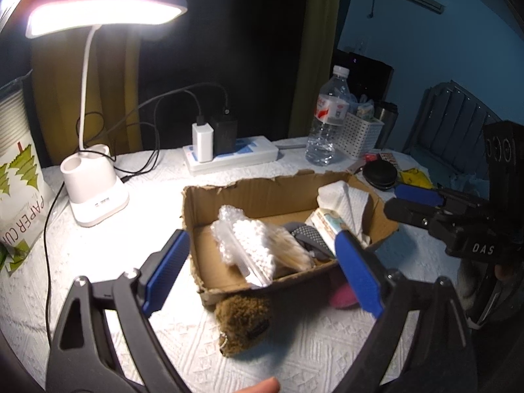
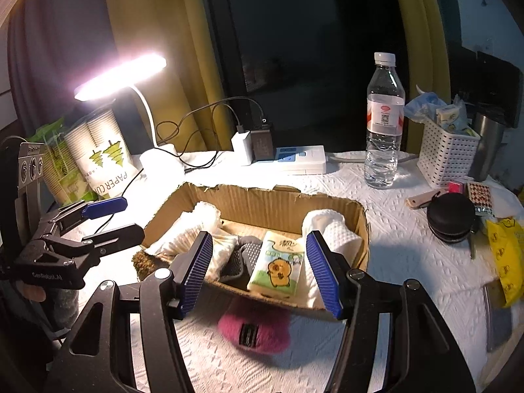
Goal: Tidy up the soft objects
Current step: 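Place the swab bag into the box with the left gripper while the right gripper places the tissue pack, then grasp the brown fuzzy plush with the left gripper while the right gripper grasps the pink plush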
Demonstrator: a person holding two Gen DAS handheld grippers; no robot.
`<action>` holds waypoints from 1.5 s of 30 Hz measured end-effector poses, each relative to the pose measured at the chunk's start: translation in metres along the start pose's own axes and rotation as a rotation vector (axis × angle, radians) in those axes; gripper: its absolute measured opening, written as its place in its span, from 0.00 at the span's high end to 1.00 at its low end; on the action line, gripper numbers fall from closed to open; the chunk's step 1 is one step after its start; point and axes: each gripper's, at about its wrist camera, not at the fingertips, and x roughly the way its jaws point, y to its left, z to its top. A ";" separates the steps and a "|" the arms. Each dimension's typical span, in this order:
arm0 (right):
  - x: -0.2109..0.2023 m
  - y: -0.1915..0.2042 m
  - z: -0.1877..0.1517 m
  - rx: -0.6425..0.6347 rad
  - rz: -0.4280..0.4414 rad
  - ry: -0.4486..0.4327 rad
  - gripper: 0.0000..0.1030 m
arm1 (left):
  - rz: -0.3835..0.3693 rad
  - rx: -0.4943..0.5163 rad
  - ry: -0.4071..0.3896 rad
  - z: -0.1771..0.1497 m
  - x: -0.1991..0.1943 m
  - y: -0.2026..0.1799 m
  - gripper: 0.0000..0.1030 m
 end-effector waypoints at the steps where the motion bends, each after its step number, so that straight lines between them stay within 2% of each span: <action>1: -0.002 0.002 -0.001 -0.001 -0.002 0.000 0.39 | -0.001 0.002 -0.001 -0.001 -0.003 -0.001 0.12; 10: -0.016 0.011 -0.013 -0.005 -0.013 0.002 0.39 | -0.014 -0.001 -0.002 -0.015 -0.014 -0.006 0.12; 20: -0.011 0.013 -0.035 0.014 -0.011 0.042 0.39 | -0.014 -0.006 0.040 -0.035 -0.007 -0.007 0.12; 35: 0.017 -0.003 -0.055 0.056 -0.006 0.115 0.39 | 0.025 -0.030 0.163 -0.056 0.031 -0.001 0.12; 45: 0.047 -0.011 -0.068 0.070 -0.002 0.203 0.39 | 0.049 -0.032 0.246 -0.066 0.056 0.004 0.12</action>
